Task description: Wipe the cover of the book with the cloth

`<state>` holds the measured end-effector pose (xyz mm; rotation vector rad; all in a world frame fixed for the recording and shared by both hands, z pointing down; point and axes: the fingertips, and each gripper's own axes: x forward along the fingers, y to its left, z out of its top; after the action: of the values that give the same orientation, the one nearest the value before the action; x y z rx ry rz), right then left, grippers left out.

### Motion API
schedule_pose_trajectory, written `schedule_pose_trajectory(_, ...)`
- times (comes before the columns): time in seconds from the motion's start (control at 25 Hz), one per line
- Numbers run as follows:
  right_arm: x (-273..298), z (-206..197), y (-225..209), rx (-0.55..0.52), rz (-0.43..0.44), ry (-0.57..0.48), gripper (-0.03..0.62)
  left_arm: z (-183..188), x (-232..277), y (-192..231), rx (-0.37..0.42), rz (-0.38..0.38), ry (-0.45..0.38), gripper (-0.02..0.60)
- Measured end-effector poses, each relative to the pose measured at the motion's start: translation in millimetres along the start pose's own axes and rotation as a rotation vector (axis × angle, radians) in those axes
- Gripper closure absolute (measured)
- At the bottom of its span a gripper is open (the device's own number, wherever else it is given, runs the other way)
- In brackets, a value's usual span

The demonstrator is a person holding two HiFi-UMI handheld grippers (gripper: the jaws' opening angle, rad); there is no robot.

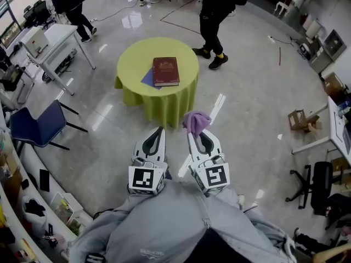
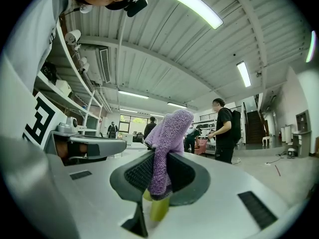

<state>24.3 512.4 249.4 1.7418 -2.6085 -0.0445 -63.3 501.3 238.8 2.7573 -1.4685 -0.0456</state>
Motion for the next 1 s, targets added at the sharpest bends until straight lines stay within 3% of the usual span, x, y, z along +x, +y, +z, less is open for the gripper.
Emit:
schedule_pose_trajectory(0.2,61.6,-1.1,-16.0,0.005,-0.004,0.002,0.519,2.7,51.8,37.8,0.01,-0.031,-0.016,0.563)
schedule_pose_trajectory(0.52,150.4,-1.4,-52.0,0.017,-0.053,0.014,0.519,-0.4,135.1,92.8,-0.005,-0.082,0.03,0.563)
schedule_pose_trajectory(1.0,218.5,-13.2,-78.3,0.033,-0.123,0.04,0.519,-4.1,203.2,138.6,-0.039,-0.157,0.016,0.563)
